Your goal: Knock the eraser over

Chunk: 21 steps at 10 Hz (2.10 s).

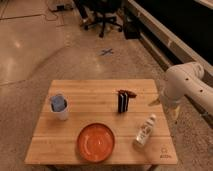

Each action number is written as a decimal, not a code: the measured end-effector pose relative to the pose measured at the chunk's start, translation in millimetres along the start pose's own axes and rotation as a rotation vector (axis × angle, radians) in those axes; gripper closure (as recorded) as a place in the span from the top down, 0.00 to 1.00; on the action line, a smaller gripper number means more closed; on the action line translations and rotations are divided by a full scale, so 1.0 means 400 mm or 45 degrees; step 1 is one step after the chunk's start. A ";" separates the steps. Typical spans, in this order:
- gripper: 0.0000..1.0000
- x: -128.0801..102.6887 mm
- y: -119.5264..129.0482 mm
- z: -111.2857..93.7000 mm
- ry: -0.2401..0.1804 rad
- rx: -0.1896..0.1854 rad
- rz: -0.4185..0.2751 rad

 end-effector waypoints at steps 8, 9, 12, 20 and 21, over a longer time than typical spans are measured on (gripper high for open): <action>0.77 0.000 0.000 0.000 0.000 0.000 0.000; 0.77 0.000 0.000 0.000 0.000 0.000 0.000; 0.77 0.000 0.000 0.000 0.000 0.000 0.000; 0.77 -0.034 -0.030 0.039 -0.061 -0.016 -0.036; 0.77 -0.053 -0.059 0.061 -0.091 -0.025 -0.066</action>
